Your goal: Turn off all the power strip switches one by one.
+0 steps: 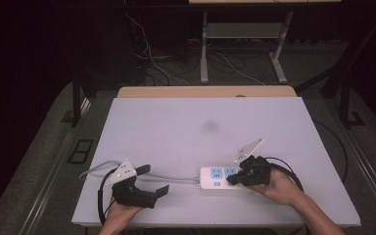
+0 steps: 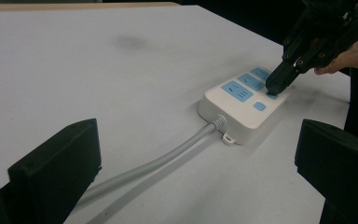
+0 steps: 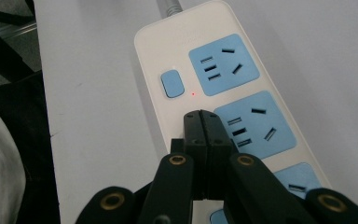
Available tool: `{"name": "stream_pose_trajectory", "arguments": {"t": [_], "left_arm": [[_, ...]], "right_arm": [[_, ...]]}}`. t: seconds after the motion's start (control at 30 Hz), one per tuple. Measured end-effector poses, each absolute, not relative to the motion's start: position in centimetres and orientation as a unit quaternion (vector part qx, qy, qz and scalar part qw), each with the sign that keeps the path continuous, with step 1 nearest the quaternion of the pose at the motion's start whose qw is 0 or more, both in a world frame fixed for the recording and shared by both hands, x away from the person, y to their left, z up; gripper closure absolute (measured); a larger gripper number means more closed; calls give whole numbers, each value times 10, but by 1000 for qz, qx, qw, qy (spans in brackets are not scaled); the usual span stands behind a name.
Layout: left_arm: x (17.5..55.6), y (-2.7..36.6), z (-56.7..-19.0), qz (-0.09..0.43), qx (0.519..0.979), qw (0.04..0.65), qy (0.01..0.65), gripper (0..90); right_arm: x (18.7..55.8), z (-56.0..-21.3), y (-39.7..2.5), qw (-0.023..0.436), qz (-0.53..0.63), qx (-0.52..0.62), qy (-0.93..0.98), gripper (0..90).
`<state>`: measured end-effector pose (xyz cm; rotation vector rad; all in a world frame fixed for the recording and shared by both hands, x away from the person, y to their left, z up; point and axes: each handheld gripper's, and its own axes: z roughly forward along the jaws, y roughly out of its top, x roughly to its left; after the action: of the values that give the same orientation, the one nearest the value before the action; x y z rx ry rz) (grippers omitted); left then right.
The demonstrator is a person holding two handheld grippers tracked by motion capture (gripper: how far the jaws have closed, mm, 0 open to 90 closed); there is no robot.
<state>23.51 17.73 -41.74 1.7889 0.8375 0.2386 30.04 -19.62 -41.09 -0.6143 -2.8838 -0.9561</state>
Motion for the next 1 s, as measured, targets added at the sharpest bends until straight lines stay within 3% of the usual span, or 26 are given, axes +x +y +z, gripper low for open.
{"name": "stream_pose_trajectory", "arguments": {"t": [0.53, 1.0], "left_arm": [[236, 180, -418, 102, 753, 545, 355, 0], [236, 180, -417, 102, 752, 546, 355, 0]], "right_arm": [[303, -406, -199, 30, -317, -209, -925, 898], [309, -380, -187, 31, -321, -200, -925, 897]]}}
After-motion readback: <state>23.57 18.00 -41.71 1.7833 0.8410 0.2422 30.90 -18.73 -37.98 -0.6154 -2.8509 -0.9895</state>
